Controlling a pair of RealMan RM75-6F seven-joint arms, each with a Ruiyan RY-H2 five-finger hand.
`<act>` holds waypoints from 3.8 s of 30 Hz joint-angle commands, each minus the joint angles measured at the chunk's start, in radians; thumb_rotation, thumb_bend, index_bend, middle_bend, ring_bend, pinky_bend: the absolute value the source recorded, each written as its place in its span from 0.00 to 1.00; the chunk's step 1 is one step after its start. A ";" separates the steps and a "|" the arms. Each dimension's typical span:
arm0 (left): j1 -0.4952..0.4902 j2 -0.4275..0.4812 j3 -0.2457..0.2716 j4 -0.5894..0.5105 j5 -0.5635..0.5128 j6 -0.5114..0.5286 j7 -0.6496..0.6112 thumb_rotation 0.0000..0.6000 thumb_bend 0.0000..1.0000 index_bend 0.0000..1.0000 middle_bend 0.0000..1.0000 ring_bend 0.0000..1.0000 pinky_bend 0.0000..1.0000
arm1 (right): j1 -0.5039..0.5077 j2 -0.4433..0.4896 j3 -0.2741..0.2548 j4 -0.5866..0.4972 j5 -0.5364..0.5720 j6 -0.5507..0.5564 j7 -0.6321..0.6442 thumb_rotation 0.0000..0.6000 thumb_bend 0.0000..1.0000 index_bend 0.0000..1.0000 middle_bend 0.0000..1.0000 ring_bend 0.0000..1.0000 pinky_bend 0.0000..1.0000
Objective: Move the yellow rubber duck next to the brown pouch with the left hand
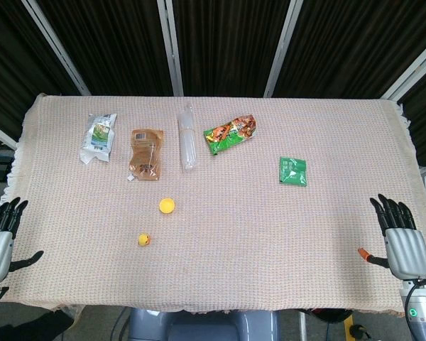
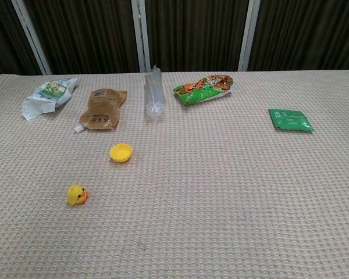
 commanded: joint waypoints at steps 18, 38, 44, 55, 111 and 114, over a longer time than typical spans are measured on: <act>-0.005 0.000 0.014 0.000 0.027 -0.009 0.010 1.00 0.09 0.00 0.00 0.00 0.00 | -0.004 0.004 -0.002 -0.001 -0.005 0.006 0.010 1.00 0.00 0.01 0.00 0.00 0.00; -0.212 -0.066 -0.038 -0.092 -0.101 -0.313 0.300 1.00 0.15 0.28 0.00 0.00 0.00 | -0.012 0.013 -0.002 -0.005 -0.012 0.018 0.027 1.00 0.00 0.01 0.00 0.00 0.00; -0.301 -0.185 -0.063 -0.076 -0.236 -0.393 0.494 1.00 0.16 0.32 0.00 0.00 0.00 | -0.010 0.016 0.000 -0.003 -0.010 0.014 0.044 1.00 0.00 0.01 0.00 0.00 0.00; -0.401 -0.349 -0.077 -0.041 -0.405 -0.413 0.674 1.00 0.16 0.32 0.00 0.00 0.00 | -0.002 0.016 0.005 0.000 0.000 -0.002 0.065 1.00 0.00 0.01 0.00 0.00 0.00; -0.697 -0.542 -0.191 0.156 -0.643 -0.414 0.758 1.00 0.34 0.49 0.00 0.00 0.00 | -0.005 0.028 0.013 -0.010 0.006 0.003 0.123 1.00 0.00 0.01 0.00 0.00 0.00; -0.711 -0.565 -0.186 0.184 -0.656 -0.420 0.762 1.00 0.34 0.49 0.00 0.00 0.00 | -0.006 0.030 0.014 -0.012 0.006 0.005 0.132 1.00 0.00 0.01 0.00 0.00 0.00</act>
